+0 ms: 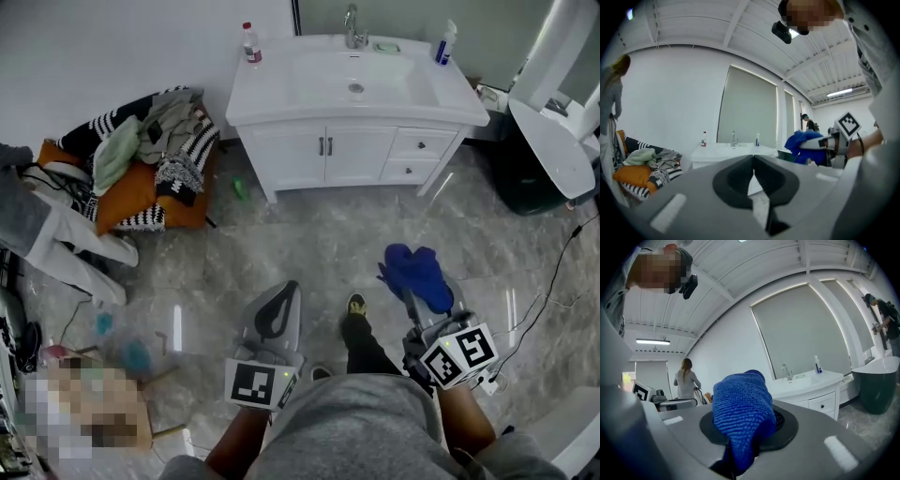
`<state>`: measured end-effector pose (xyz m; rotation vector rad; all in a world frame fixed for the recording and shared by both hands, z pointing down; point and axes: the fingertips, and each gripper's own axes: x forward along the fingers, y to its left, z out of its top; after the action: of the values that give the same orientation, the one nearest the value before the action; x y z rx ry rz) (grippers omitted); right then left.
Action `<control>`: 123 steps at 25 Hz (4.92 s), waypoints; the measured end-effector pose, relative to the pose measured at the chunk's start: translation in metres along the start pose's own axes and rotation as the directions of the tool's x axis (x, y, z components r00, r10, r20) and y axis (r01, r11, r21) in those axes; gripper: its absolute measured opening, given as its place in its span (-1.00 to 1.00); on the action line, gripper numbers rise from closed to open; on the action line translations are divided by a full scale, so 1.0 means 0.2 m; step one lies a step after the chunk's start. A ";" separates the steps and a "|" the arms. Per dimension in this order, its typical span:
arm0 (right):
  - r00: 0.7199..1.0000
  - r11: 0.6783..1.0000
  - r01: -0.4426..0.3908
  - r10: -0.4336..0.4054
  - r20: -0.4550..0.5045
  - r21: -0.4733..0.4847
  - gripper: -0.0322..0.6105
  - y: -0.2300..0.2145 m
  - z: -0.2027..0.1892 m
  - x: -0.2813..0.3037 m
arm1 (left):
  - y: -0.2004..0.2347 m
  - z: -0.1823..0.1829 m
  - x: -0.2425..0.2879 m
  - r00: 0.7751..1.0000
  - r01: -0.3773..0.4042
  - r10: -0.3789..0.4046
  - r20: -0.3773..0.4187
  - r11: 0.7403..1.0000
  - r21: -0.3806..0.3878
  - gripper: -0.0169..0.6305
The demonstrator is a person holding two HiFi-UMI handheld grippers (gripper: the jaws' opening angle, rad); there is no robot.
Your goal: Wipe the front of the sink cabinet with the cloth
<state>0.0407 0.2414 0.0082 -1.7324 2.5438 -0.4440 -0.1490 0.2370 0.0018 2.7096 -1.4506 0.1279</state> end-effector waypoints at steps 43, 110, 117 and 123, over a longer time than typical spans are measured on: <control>0.996 0.995 -0.081 0.083 -0.043 0.049 -0.62 -0.91 0.32 0.76 | 0.07 0.25 1.16 0.995 -0.085 0.087 -0.058 0.996 0.040 -0.91; 0.987 0.996 0.074 -0.080 -0.142 -0.043 -0.61 -1.43 -0.36 1.81 | 0.79 -0.78 1.94 0.983 -0.048 0.042 -0.180 0.998 -0.031 -0.91; 0.989 0.991 0.128 -0.123 -0.082 0.047 -0.62 -1.78 -0.70 2.06 | 0.90 -1.25 2.16 0.985 -0.078 0.071 -0.160 0.996 -0.035 -0.91; 0.991 0.965 0.095 -0.114 0.067 0.246 -0.66 -2.03 -0.85 2.21 | 1.00 -1.59 2.30 0.988 -0.094 0.092 -0.127 0.995 -0.015 -0.91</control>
<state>0.2107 -0.2638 0.3313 -1.7602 2.2421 -0.6452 -0.0748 -0.2225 0.3694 2.5661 -1.5324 0.2816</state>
